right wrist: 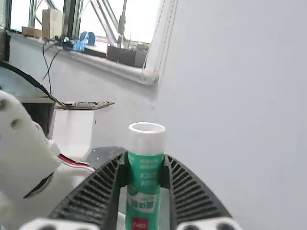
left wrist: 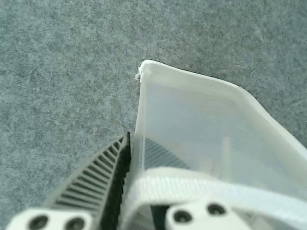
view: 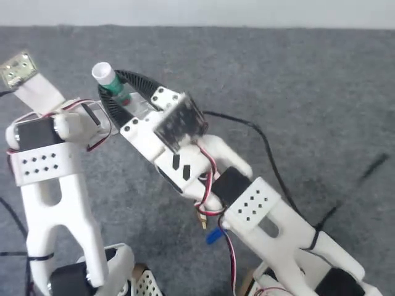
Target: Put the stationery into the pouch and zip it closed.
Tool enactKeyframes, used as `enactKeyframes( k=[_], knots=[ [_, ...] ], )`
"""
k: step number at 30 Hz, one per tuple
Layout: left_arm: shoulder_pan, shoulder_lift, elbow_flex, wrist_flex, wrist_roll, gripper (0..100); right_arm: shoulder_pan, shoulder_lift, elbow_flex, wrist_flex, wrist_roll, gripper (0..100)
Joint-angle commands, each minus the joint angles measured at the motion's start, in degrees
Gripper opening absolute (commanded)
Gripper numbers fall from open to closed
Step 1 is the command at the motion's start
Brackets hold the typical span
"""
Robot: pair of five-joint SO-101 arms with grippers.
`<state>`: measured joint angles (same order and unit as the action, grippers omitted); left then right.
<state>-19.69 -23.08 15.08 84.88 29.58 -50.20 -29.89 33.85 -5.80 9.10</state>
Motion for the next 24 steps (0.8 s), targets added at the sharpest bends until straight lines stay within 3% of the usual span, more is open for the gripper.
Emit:
enactKeyframes(
  k=[1, 11, 20, 24],
  knots=[
    [-0.53, 0.70, 0.75, -1.93, 0.35, 1, -0.31, -3.56, 4.22, -12.18, -0.53, 0.7],
    [-0.53, 0.70, 0.75, -1.93, 0.35, 1, -0.04, -1.45, 13.19, -29.05, -0.62, 0.7],
    [-0.53, 0.88, 0.92, -1.93, 0.35, 1, 2.24, 13.23, 13.19, -45.93, -0.09, 0.7],
    [-0.53, 0.88, 0.92, -1.93, 0.35, 1, 3.30, 16.75, 13.36, -48.84, -0.18, 0.7]
  ],
)
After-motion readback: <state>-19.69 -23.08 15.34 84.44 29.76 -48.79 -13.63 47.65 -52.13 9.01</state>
